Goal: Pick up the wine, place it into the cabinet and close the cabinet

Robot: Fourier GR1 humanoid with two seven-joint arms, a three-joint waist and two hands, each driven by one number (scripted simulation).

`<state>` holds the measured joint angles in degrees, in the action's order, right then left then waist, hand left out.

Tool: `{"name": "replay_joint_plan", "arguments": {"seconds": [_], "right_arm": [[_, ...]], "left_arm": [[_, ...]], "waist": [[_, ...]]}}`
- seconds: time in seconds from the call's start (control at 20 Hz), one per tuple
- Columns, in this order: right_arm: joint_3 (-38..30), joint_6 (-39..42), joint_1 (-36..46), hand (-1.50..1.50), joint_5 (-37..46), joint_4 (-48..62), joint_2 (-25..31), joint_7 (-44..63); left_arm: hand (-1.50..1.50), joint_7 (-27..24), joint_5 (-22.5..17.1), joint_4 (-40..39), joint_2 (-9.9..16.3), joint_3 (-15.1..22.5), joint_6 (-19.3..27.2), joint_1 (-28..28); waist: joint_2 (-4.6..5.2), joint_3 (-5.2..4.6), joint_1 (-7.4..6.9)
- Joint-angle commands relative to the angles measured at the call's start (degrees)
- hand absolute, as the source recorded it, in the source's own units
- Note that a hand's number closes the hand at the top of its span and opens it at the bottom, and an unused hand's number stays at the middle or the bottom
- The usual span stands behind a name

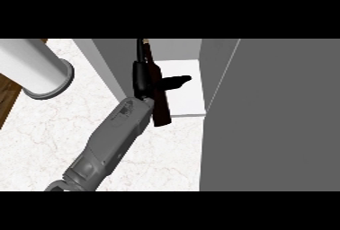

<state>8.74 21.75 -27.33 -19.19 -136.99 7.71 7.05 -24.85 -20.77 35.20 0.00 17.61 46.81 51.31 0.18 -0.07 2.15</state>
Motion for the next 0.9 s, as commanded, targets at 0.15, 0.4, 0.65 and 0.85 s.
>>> {"name": "replay_joint_plan", "arguments": {"seconds": [0.15, 0.4, 0.65, 0.85], "right_arm": [[1.9, -2.8, -3.5, -1.5, 0.8, -9.0, -0.6, 3.3], [4.2, -6.2, -0.7, -1.5, 2.6, -9.3, -1.4, 5.2], [1.4, -5.7, -1.1, -1.5, 0.9, -10.3, 1.0, 5.4], [3.7, -8.8, 0.3, -1.5, 3.7, -11.8, 0.5, 7.9]], "left_arm": [[-1.5, -1.3, 0.6, 10.8, 0.3, 3.5, -3.7, -9.1], [-1.5, 2.0, 1.0, 20.2, 0.0, 8.1, -5.1, -14.1], [-1.5, 6.0, 1.2, 35.0, 1.5, 11.5, -4.0, -22.4], [-1.5, 10.5, 2.0, 44.4, 7.4, 12.3, -5.4, -25.9]], "waist": [[-0.59, 0.05, -2.08], [-0.61, 0.04, -2.3], [-0.76, 0.06, -2.52], [-0.68, 0.04, -2.4]]}}
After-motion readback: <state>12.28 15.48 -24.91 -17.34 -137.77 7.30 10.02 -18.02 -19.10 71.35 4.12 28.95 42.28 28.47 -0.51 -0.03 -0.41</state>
